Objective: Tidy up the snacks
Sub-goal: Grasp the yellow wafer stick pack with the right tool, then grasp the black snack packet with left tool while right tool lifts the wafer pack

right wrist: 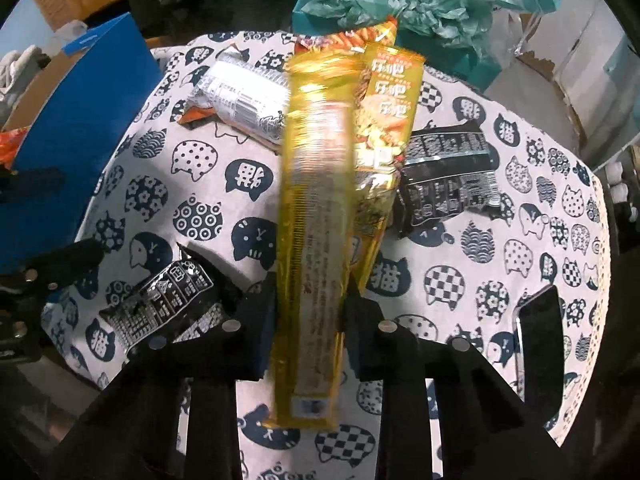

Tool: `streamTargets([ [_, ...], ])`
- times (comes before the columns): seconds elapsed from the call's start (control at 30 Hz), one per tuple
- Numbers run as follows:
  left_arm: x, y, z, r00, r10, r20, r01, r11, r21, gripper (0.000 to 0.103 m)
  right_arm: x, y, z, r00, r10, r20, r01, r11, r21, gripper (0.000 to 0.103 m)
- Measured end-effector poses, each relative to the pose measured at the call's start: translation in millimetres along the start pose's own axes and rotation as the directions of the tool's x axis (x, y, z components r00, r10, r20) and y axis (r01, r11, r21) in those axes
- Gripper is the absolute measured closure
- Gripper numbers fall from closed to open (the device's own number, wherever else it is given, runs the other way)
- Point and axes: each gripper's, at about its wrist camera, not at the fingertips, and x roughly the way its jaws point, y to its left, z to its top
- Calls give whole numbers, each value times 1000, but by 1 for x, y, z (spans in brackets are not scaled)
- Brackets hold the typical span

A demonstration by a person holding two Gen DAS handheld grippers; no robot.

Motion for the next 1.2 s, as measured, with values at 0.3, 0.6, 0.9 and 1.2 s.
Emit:
streamTargets([
  [0.3,7,-20,2,996,-81,-34,81,997,-6,23,-15,-31,-19,1000,-7,-6,7,999,48,76],
  [0.6,21,-48,0,983,-159,-96,159,987,-10,22,-3,-58,-44,998,-17,-54,21,996,82,76],
  [0.9,47,-72,-8,979,-120,-164,129,991,44,19,12,-78,-45,996,59,-59,-48,984,171,73],
  [1.2,71,-77,-11,978,-86,-188,104,991,85,23,35,-82,-40,995,73,-74,-58,981,183,68],
])
